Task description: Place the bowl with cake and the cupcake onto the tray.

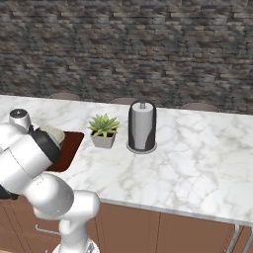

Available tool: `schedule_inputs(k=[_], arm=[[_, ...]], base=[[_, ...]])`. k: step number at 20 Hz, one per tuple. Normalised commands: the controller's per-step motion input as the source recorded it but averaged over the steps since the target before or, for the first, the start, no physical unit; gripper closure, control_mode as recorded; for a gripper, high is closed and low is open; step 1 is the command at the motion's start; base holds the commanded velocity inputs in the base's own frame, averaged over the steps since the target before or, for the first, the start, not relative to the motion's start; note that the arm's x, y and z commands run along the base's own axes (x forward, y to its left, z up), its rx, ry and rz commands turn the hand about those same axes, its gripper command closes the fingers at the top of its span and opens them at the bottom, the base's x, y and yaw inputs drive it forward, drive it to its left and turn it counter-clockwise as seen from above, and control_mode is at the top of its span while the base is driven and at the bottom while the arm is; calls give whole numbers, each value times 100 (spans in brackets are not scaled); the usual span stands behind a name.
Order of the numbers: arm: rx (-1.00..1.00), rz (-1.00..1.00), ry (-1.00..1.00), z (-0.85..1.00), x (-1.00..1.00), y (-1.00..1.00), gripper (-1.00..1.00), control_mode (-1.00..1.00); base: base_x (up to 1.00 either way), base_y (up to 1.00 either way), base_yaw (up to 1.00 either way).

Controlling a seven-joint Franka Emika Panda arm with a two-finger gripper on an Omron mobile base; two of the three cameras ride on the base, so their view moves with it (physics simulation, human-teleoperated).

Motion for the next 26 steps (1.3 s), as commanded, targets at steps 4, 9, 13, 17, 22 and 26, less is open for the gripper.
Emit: schedule_inputs(k=[4,9,13,17,22,26], arm=[[-2,1,0,17,-4,0,-100,-100],[-3,0,0,46,-11,0,-100,-100],[-3,0,0,67,-16,0,-100,-100],[-3,0,0,58,-14,-2,-100,-100],[-4,-9,0,40,-12,-21,-100,-100],[-5,-18,0,14,-10,-45,-100,-100]], base=[[0,0,0],[0,0,0],[0,0,0],[0,0,0],[0,0,0],[0,0,0]])
